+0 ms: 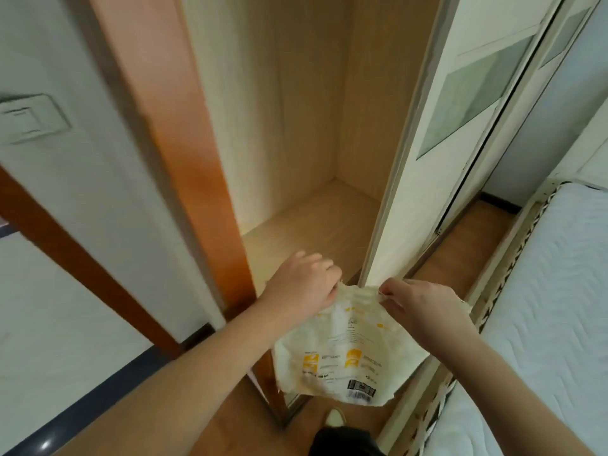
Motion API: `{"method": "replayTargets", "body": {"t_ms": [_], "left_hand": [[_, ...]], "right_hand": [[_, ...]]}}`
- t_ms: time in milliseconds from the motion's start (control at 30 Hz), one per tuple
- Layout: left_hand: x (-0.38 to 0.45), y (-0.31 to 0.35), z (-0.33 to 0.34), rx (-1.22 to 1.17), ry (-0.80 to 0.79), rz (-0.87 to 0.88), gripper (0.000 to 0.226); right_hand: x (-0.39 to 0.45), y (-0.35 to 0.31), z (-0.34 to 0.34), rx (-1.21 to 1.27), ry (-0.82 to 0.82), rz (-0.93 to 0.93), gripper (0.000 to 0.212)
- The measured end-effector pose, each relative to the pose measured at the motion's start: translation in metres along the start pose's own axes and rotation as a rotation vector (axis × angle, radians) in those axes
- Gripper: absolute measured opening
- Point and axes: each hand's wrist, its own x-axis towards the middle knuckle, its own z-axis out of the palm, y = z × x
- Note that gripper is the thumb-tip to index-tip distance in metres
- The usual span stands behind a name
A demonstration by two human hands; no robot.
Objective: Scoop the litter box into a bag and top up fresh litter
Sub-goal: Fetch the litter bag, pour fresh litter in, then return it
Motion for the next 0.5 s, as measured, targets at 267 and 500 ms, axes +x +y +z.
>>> {"method": "replayTargets", "body": {"t_ms": [267, 500], "left_hand": [[0.074, -0.013, 0.046, 0.005, 0.006, -0.430, 0.021], [0.084, -0.026, 0.070, -0.015, 0.023, -0.717, 0.031]], "right_hand": [[0.078, 0.058, 0.039, 0.092, -0.002, -0.037, 0.010], [0.147, 0.059, 0.079, 0.144, 0.017, -0.059, 0.011]]}}
